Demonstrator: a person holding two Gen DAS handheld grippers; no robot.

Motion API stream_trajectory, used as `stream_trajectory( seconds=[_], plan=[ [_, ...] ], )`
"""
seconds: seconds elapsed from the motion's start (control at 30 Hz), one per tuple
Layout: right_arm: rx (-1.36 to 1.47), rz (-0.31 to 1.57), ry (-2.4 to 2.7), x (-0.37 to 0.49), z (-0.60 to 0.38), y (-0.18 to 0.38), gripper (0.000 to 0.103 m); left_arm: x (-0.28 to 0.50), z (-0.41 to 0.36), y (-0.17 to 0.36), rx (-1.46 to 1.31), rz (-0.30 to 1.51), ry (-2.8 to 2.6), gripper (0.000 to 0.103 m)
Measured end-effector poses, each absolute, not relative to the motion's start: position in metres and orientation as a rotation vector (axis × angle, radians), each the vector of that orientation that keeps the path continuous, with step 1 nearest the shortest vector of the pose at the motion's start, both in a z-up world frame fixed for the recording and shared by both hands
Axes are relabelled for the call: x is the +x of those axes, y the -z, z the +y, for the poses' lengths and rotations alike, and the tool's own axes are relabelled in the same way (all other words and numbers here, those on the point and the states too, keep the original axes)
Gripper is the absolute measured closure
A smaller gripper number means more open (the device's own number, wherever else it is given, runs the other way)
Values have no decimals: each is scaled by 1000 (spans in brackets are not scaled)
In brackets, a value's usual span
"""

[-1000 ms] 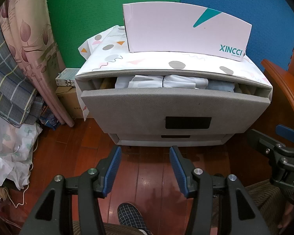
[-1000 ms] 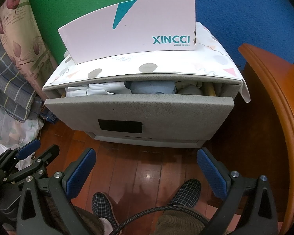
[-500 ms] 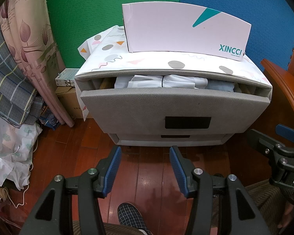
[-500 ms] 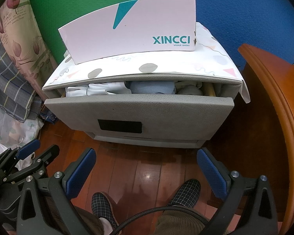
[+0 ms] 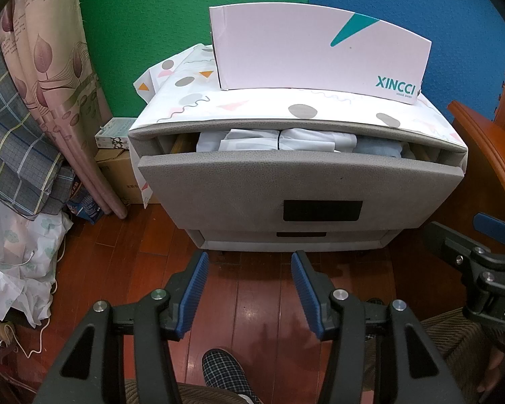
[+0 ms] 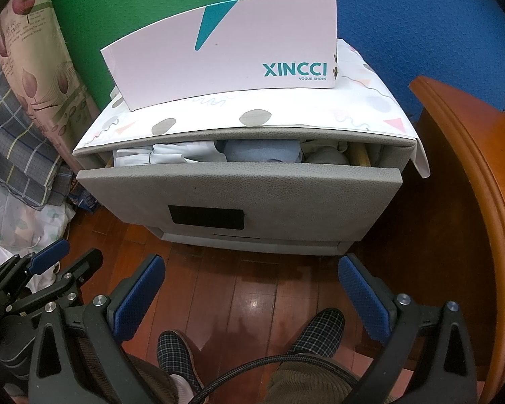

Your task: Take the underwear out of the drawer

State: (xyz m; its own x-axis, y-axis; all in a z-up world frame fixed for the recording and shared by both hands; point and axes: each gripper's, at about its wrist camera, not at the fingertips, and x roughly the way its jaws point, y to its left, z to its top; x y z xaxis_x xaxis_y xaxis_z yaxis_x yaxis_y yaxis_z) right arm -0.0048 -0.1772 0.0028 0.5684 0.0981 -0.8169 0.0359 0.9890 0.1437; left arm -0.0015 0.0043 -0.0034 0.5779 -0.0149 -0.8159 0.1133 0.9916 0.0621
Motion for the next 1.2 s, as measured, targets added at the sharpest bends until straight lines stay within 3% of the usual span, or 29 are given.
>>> stream_trajectory(
  seconds=[0.37, 0.73, 1.2],
  plan=[
    [150, 966, -35, -5, -177, -3, 1, 1, 8, 3, 80, 961, 89, 50],
    [171, 964, -42, -5, -181, -4, 1, 30, 64, 3, -294, 1019, 145, 50],
    [212, 974, -60, -4, -188, -2, 1, 112, 131, 16, -642, 1050, 51, 41]
  ],
)
